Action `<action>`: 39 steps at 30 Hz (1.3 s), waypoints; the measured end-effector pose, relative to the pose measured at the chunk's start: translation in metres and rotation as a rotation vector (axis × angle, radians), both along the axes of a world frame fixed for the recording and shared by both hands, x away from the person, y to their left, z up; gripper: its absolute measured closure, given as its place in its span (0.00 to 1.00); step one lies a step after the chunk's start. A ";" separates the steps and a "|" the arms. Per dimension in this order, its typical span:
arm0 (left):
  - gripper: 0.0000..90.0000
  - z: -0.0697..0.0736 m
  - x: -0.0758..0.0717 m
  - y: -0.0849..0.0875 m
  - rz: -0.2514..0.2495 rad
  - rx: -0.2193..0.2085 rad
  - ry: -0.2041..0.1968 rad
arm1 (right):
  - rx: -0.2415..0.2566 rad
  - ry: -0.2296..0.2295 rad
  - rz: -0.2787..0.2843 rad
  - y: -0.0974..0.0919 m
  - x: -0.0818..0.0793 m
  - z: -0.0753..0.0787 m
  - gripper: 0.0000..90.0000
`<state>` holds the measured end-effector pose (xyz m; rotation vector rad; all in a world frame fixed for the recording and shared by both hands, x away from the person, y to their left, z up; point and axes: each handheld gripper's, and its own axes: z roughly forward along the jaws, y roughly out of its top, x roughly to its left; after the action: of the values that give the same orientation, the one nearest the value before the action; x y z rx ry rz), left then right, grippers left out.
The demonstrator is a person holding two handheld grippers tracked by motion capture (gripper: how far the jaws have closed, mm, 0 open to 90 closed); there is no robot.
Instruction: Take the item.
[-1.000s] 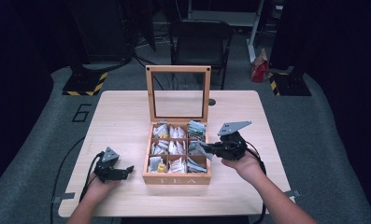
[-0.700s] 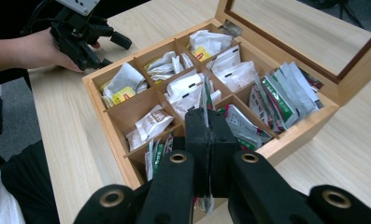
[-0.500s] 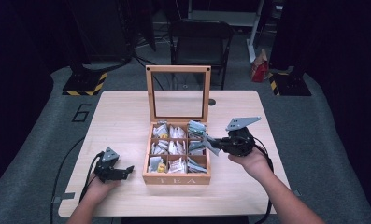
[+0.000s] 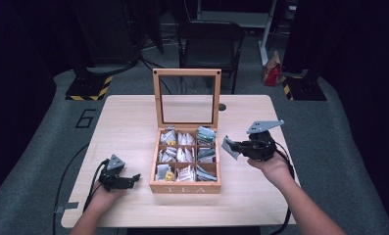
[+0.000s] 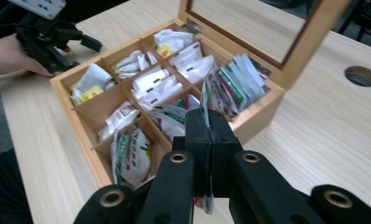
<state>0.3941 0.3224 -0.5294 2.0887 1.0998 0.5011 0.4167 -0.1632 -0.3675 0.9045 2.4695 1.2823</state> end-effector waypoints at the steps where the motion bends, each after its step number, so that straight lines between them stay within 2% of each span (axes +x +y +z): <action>1: 0.17 0.000 0.000 -0.001 0.005 -0.009 0.005 | -0.002 -0.002 -0.006 -0.002 0.000 0.000 0.99; 9: 0.17 0.000 0.000 0.000 0.004 -0.007 0.004 | -0.019 -0.013 -0.061 -0.021 0.004 -0.001 0.99; 21: 0.17 0.000 0.000 0.000 -0.003 0.001 -0.001 | -0.017 -0.020 -0.128 -0.045 0.006 -0.003 0.99; 30: 0.17 0.000 0.000 0.000 -0.003 0.001 -0.001 | -0.016 -0.016 -0.161 -0.055 0.007 -0.011 0.99; 39: 0.17 0.000 0.000 0.000 -0.003 0.003 -0.002 | -0.027 -0.002 -0.171 -0.057 0.008 -0.024 0.99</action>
<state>0.3943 0.3227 -0.5293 2.0920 1.0956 0.5033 0.4242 -0.2199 -0.3914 1.0809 2.3434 1.1892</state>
